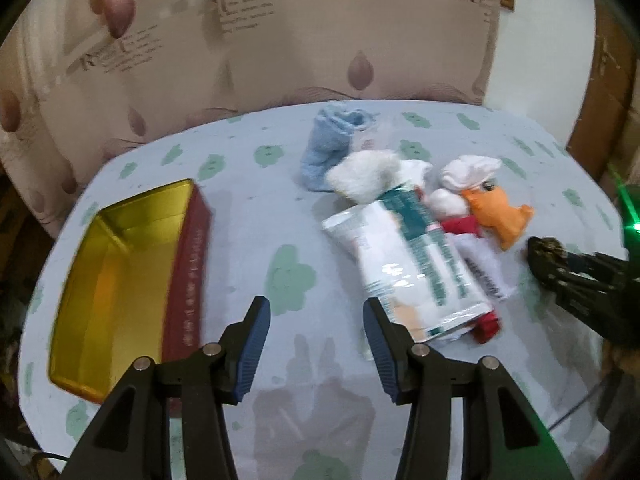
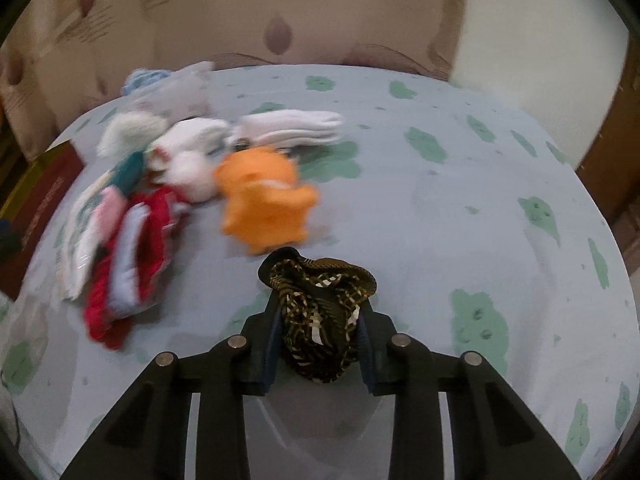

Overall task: Organize soft objects
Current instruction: 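Grasp the black-and-gold knit hat with the right gripper while the left grasps the snack bag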

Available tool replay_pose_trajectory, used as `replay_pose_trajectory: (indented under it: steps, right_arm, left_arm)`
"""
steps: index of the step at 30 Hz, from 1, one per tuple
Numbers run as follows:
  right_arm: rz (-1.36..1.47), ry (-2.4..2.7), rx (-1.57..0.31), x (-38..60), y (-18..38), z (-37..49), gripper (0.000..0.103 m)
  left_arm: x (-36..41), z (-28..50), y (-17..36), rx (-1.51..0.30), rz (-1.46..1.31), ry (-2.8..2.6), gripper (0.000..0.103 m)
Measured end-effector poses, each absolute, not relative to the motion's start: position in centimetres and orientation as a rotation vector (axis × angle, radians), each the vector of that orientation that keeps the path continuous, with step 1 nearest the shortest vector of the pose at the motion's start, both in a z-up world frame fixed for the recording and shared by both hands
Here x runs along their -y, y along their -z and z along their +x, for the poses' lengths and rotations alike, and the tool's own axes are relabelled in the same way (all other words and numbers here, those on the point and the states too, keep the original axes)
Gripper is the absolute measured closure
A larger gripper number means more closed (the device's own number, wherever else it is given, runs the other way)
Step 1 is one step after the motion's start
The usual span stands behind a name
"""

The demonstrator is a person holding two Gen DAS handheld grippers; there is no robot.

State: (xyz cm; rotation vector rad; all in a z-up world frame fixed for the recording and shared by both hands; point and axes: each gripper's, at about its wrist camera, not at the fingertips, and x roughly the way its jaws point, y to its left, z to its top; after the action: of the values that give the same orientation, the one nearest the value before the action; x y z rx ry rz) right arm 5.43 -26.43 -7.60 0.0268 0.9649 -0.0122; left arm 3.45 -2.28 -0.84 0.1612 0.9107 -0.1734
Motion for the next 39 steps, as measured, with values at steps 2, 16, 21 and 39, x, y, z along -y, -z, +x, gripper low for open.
replay_pose_trajectory:
  steps: [2,16,21,39]
  right_arm:
    - [0.031,0.021,-0.959,26.8,7.8,5.8,0.073]
    - [0.03,0.034,-0.901,26.1,8.5,5.4,0.068]
    - [0.036,0.03,-0.89,25.9,8.6,5.2,0.066]
    - [0.047,0.023,-0.888,25.8,8.6,5.3,0.064]
  left_arm:
    - [2.8,3.7,0.6,-0.926,0.14,0.212,0.054]
    - [7.7,9.8,1.1,-1.098,-0.002,0.322,0.027]
    - [8.2,11.5,2.1,-1.132,-0.028,0.304,0.025]
    - [5.9,11.9,5.9,-1.157,-0.144,0.276,0.038]
